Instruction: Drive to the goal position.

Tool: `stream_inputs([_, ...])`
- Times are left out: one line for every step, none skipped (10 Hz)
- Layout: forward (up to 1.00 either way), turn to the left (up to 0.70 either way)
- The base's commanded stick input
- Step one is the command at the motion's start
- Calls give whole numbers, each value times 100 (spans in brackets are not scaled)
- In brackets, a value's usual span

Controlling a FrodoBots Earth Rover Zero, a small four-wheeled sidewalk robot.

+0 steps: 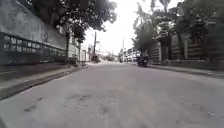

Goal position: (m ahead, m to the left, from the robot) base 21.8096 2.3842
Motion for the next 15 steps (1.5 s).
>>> stream_inputs([100,1])
stream_inputs([100,1])
stream_inputs([100,1])
stream_inputs([100,1])
stream_inputs([100,1])
stream_inputs([100,1])
stream_inputs([100,1])
stream_inputs([100,1])
stream_inputs([100,1])
stream_inputs([100,1])
stream_inputs([100,1])
stream_inputs([100,1])
stream_inputs([100,1])
stream_inputs([100,1])
stream_inputs([100,1])
